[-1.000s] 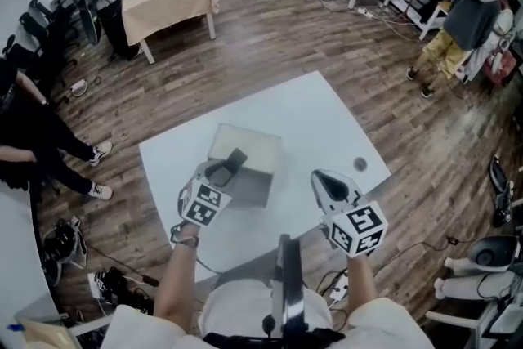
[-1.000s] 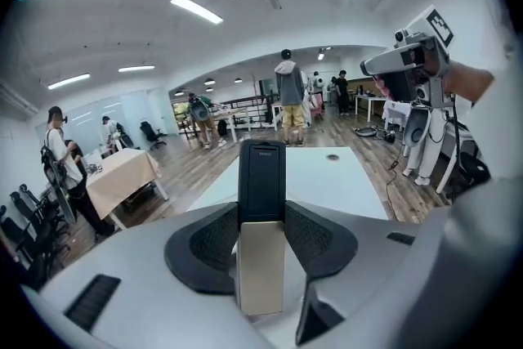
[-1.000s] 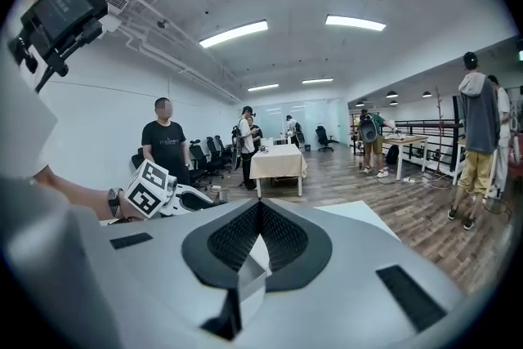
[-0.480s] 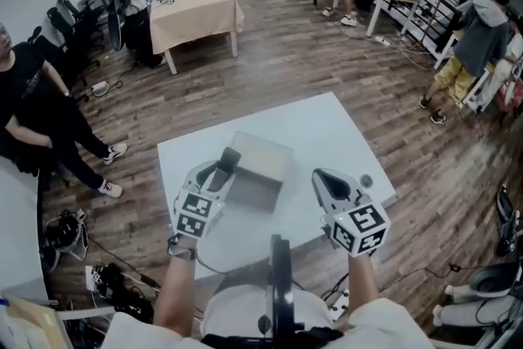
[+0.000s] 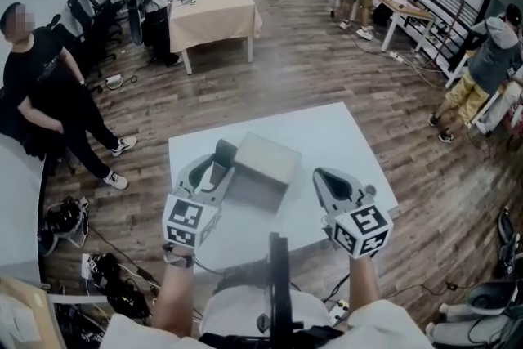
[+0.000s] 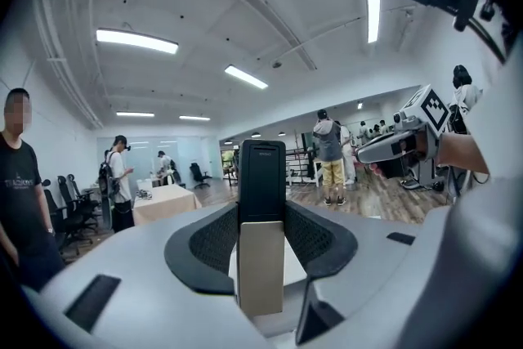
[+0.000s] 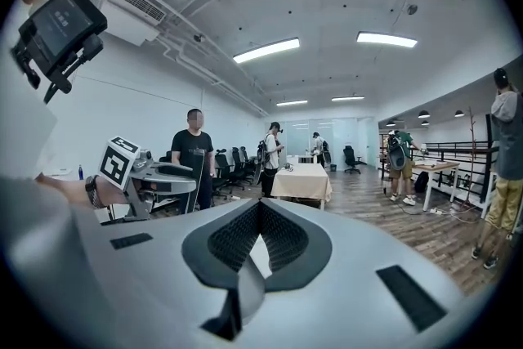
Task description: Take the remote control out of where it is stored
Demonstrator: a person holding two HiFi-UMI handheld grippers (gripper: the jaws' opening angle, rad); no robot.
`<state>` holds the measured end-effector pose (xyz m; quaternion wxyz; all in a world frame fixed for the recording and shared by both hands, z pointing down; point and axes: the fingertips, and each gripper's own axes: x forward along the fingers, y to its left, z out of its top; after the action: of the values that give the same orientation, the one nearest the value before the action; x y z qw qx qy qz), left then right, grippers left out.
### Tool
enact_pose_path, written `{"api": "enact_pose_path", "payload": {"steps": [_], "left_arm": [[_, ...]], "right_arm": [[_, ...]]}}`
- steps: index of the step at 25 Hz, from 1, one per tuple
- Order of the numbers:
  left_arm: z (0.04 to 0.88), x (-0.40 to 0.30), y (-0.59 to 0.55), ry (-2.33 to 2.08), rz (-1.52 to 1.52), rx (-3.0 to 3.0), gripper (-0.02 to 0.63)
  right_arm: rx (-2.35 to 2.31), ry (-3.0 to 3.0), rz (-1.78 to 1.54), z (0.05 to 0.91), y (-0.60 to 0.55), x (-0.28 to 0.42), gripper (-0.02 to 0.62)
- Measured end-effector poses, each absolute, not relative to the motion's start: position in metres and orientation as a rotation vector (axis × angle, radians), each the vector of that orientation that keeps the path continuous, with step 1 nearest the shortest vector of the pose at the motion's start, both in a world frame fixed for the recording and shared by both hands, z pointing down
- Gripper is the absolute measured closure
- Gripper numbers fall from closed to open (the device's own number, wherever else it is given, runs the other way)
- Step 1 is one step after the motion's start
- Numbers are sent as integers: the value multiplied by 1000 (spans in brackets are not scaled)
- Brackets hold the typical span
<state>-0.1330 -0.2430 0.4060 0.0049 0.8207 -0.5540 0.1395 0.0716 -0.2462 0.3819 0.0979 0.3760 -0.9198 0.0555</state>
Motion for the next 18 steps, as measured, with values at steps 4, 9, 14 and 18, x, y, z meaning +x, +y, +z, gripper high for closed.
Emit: {"api": "enact_pose_path", "payload": {"steps": [4, 9, 14, 18], "left_arm": [[390, -145, -234, -1774, 399, 2591, 423], [363, -149, -228, -1843, 322, 2624, 423], [355, -149, -225, -1857, 297, 2638, 423], [354, -149, -223, -1856, 295, 2641, 423]], "right_arm": [[1104, -2734, 134, 374, -244, 67, 595], [1107, -2742, 113, 365, -239, 65, 595], [1111, -2721, 82, 364, -237, 63, 596], [1118, -2716, 71, 362, -234, 61, 597]]}}
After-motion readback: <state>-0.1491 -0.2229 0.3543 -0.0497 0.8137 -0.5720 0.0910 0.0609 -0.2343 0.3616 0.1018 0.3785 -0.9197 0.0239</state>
